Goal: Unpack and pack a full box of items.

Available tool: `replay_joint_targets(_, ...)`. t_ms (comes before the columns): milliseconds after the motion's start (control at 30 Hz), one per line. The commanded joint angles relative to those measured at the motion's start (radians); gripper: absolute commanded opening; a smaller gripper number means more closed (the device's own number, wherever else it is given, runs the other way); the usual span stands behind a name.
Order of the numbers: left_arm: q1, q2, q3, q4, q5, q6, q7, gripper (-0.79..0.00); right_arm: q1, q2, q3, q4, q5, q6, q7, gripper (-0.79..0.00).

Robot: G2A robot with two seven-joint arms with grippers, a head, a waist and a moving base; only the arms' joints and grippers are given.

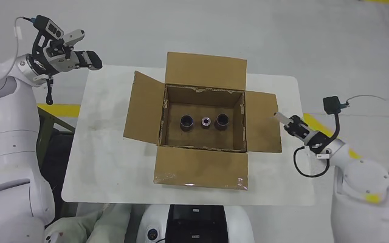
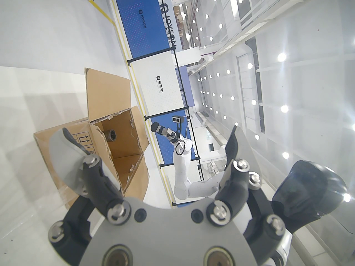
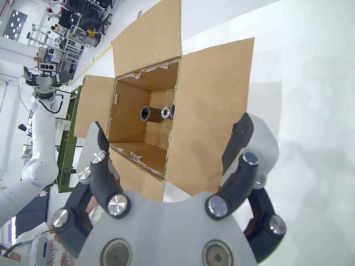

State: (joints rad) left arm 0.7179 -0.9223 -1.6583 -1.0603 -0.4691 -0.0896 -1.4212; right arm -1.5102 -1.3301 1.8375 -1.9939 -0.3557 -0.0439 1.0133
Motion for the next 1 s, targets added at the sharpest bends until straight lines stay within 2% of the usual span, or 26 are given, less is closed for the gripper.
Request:
replay_joint_targets(0, 0.0, 0.0, 0.0, 0.0, 0.0, 0.0, 0.0, 0.0, 0.003, 0.004, 0.009, 0.022, 0.011, 0.002, -0.001, 0.0)
replay_joint_targets(400, 0.0, 0.0, 0.0, 0.0, 0.0, 0.0, 0.0, 0.0, 0.035, 0.028, -0.015, 0.159, 0.029, -0.006, 0.022, 0.0)
replay_joint_targets(967, 0.0, 0.0, 0.0, 0.0, 0.0, 0.0, 0.0, 0.0, 0.004, 0.055, -0.065, 0.155, 0.09, -0.057, 0.038, 0.0)
